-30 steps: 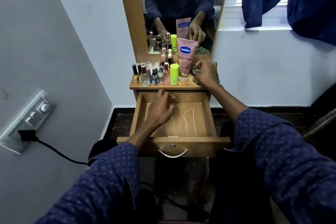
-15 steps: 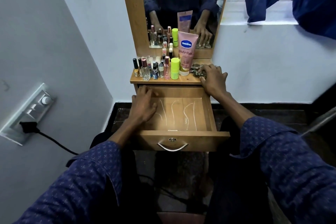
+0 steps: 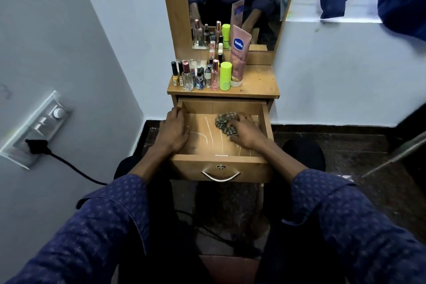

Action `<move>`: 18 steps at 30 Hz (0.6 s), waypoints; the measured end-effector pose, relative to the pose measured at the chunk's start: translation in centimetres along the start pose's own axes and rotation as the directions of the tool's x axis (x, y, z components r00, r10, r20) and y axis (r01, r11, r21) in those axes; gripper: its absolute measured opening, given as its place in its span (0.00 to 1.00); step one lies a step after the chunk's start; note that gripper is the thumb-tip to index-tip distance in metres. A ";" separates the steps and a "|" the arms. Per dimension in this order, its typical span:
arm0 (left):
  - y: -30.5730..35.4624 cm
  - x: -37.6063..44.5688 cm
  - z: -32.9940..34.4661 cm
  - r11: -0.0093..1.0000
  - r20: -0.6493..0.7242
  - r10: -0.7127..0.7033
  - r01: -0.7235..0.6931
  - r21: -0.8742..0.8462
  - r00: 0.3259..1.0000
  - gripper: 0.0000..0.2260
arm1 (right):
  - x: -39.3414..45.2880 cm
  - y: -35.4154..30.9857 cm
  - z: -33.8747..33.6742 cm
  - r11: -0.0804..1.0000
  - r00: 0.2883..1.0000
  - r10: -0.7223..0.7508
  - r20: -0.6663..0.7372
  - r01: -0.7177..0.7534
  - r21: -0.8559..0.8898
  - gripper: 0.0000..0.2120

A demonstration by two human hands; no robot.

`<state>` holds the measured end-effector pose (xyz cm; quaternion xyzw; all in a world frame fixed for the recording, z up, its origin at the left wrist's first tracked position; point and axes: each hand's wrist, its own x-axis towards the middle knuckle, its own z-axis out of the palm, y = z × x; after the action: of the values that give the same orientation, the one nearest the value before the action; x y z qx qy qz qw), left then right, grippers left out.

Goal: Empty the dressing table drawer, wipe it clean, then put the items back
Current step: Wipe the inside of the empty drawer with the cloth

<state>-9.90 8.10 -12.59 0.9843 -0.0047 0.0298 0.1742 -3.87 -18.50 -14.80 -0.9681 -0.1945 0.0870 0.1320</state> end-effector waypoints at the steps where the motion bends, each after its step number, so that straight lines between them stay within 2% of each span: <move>1: -0.1 0.0 0.1 1.000 0.006 0.009 -0.009 -0.003 1.000 0.27 | 0.2 0.0 0.0 1.000 1.000 -0.001 -0.006 0.001 0.006 0.26; 3: -0.2 0.1 0.4 1.000 0.021 0.015 -0.015 -0.012 1.000 0.30 | 0.3 0.1 0.0 1.000 0.997 0.017 -0.069 -0.018 -0.004 0.24; 7: -0.4 0.3 1.1 0.999 0.082 0.031 -0.029 -0.025 0.996 0.35 | 0.2 0.0 -0.2 0.982 0.991 0.101 -0.092 -0.114 -0.148 0.22; 11: -0.3 0.2 1.4 0.997 0.094 0.034 -0.028 -0.066 0.995 0.34 | 1.5 -2.6 -0.3 0.959 0.989 0.083 -0.123 -0.113 -0.260 0.15; 14: -0.4 0.1 1.4 0.996 0.097 0.034 -0.025 -0.091 0.995 0.33 | 3.0 -5.8 0.5 0.946 0.994 -0.023 -0.103 -0.012 -0.323 0.15; 16: -0.5 0.2 1.3 0.994 0.095 0.041 -0.031 -0.109 0.995 0.33 | 3.7 -7.7 1.0 0.944 0.985 -0.152 -0.083 0.119 -0.306 0.20; 18: -0.6 0.4 1.2 0.991 0.095 0.038 -0.025 -0.130 0.995 0.32 | 3.9 -9.1 1.2 0.914 0.958 -0.281 -0.050 0.252 -0.319 0.20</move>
<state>-9.44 8.28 -13.88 0.9711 -0.0306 -0.0158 0.2363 -3.82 -8.56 -13.77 -0.9441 -0.3294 -0.0093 -0.0013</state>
